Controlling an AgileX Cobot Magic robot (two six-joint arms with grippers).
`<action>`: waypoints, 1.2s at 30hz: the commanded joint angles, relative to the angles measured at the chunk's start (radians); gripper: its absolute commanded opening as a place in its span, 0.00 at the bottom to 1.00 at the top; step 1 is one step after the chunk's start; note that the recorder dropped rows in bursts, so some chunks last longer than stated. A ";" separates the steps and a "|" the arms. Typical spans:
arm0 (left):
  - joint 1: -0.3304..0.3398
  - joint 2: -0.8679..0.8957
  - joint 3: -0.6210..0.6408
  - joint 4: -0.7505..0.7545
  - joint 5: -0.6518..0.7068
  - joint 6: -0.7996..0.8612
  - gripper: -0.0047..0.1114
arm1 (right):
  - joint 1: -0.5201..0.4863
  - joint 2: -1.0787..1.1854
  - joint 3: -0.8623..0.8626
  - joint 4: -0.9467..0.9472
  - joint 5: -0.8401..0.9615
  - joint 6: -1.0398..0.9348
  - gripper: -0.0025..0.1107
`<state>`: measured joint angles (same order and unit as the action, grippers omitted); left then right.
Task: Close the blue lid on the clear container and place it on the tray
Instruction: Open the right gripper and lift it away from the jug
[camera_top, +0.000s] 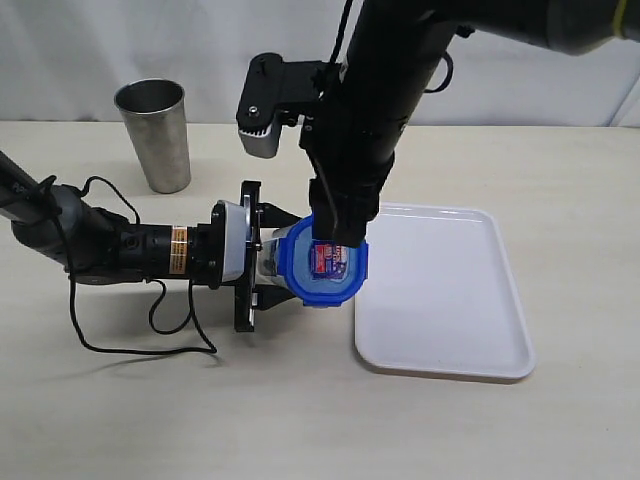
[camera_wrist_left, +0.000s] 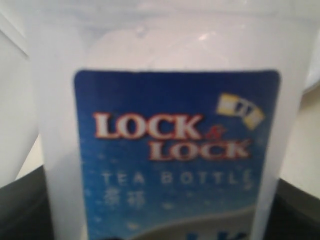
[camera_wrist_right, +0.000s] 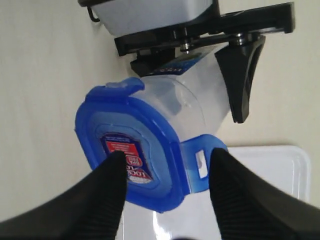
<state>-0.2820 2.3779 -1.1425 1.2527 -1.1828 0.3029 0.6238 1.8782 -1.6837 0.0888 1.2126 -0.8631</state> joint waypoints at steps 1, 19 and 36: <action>-0.004 -0.004 0.000 -0.012 -0.027 -0.018 0.04 | -0.005 0.040 0.006 -0.027 0.008 -0.013 0.44; -0.004 -0.004 0.000 -0.025 -0.038 -0.083 0.04 | -0.005 0.087 0.105 0.010 -0.021 -0.001 0.31; -0.002 -0.004 0.000 -0.061 -0.038 -0.277 0.04 | -0.007 -0.023 0.031 -0.149 -0.201 0.311 0.35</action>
<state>-0.2804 2.3779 -1.1443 1.2179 -1.1779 0.0860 0.6215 1.8797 -1.6527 0.0070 1.0417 -0.6353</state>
